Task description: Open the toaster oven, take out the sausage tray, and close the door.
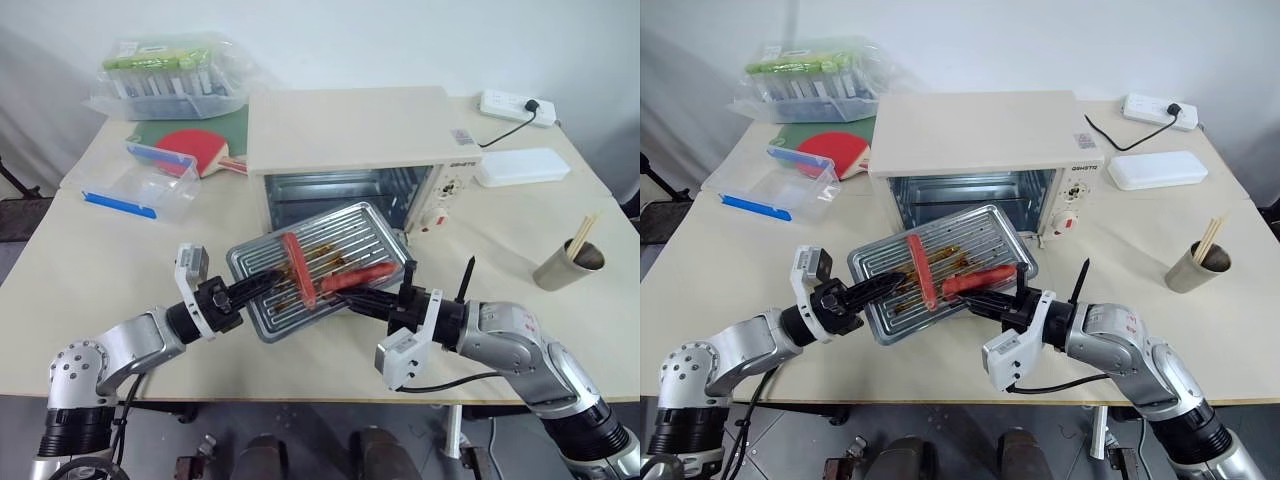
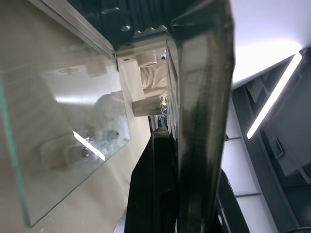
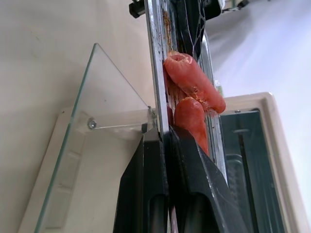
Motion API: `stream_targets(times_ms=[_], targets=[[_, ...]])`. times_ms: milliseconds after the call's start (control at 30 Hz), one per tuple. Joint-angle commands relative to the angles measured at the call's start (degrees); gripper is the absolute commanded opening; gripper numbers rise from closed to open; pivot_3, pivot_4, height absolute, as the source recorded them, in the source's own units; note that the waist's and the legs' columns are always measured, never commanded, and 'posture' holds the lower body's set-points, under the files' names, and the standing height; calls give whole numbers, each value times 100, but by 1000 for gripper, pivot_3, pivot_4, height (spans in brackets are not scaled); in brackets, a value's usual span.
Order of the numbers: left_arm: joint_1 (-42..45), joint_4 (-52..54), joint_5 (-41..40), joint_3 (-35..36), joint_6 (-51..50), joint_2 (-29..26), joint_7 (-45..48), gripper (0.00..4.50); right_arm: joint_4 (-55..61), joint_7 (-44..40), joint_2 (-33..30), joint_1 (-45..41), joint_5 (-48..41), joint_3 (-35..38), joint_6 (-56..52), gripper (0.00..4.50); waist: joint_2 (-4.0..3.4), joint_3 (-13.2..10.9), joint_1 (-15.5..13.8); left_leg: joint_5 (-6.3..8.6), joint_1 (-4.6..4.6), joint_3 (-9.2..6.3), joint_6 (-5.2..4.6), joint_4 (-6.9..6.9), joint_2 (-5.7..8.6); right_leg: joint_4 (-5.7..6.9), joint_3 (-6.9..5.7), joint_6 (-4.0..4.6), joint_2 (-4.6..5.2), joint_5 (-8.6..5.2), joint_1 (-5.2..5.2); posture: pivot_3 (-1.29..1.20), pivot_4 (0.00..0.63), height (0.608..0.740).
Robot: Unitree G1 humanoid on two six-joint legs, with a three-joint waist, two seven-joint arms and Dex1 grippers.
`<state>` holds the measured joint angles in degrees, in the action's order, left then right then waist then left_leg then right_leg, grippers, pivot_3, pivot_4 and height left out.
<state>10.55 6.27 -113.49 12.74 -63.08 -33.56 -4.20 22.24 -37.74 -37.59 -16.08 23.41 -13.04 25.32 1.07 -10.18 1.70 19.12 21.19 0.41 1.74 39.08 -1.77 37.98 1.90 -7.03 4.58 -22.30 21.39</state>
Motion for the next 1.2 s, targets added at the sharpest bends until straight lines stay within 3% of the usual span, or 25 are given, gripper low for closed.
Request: stream_targets(times_ms=[33, 367, 567, 667, 867, 1200], targets=[[-155, 6, 49, 25, -88, 32, -185, 0, 375, -86, 47, -226, -583, 252, -307, 1113, -1, 0, -1, 0, 0, 0, 0, 0, 1, 0, 0, 0, 2, 0, 0, 0, 150, 740], [-254, -133, 49, 119, -251, 176, -184, 0, 442, -1687, -720, -295, -2250, 37, -817, 4402, -2, -1, 6, 0, 0, -5, -1, -3, -2, -8, 3, 0, 4, 0, -5, 0, 150, 740], [-333, -73, 49, 224, -267, 318, -107, 0, 326, -2292, -921, -539, -3014, 159, -1546, 4458, -2, -2, -4, 1, 3, -12, -1, -4, 0, -12, 4, 0, 10, 0, -6, 0, 150, 740], [-588, 154, 49, 441, -261, 634, 133, 0, 1, -2860, -1264, -899, -3733, 382, -2652, 4458, -10, -6, 19, 1, 3, -6, -2, -4, 2, -15, 3, 0, 12, 0, -7, 0, 150, 740], [-1316, 823, 49, 633, -5, 1117, 208, 0, -532, -3428, -1738, -986, -4300, 691, -3575, 4458, -12, -7, -11, 2, 8, -31, -3, -15, -1, -34, -4, 2, 17, -1, -15, 0, 150, 740], [-2915, 1930, 49, 986, 742, 1469, 589, 0, -2555, -3524, -1626, -1767, -3607, 586, -3152, 4458, -15, -9, 5, 10, 3, -24, -16, -14, 2, -60, -3, 2, 20, -1, -36, 0, 150, 740]])
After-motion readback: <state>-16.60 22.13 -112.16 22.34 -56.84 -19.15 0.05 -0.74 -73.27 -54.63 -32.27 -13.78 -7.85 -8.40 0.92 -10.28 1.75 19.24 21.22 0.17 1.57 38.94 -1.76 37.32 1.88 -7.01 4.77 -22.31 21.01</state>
